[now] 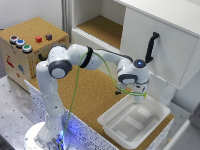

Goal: Place the grasped yellow block inside the left cabinet

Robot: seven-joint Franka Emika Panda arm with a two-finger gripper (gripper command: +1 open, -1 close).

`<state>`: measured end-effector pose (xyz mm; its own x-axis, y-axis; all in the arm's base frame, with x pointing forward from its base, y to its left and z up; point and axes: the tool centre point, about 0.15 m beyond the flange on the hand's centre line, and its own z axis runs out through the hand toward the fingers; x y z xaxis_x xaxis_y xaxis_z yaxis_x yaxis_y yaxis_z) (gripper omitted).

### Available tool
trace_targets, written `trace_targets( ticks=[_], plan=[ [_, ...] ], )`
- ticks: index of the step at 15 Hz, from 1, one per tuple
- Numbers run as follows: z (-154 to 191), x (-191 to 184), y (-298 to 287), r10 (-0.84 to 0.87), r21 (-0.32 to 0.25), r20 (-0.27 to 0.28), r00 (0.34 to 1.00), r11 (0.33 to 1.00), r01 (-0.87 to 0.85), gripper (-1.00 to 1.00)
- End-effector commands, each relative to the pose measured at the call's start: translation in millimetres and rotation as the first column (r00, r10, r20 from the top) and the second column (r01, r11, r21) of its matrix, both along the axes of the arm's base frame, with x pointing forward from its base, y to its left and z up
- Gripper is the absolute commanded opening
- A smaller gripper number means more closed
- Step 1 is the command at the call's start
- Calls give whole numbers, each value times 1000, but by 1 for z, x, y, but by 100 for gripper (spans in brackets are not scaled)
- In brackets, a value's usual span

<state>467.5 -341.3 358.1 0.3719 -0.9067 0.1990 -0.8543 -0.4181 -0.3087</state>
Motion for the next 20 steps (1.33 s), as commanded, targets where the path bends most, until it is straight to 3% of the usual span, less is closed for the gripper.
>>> trace_targets(
  ticks=[1,4,6,10,12,20],
  plan=[
    [21,-4,95,198,-48,81,977,980,-194,-100],
    [34,11,162,362,-70,67,930,931,-358,-100],
    [46,23,207,488,-114,47,872,870,-481,-100],
    [77,38,305,726,-204,-34,687,668,-716,-100],
    [87,36,342,773,-209,-45,633,612,-762,-100],
    [120,54,481,908,-264,-14,419,401,-877,-100]
  ],
)
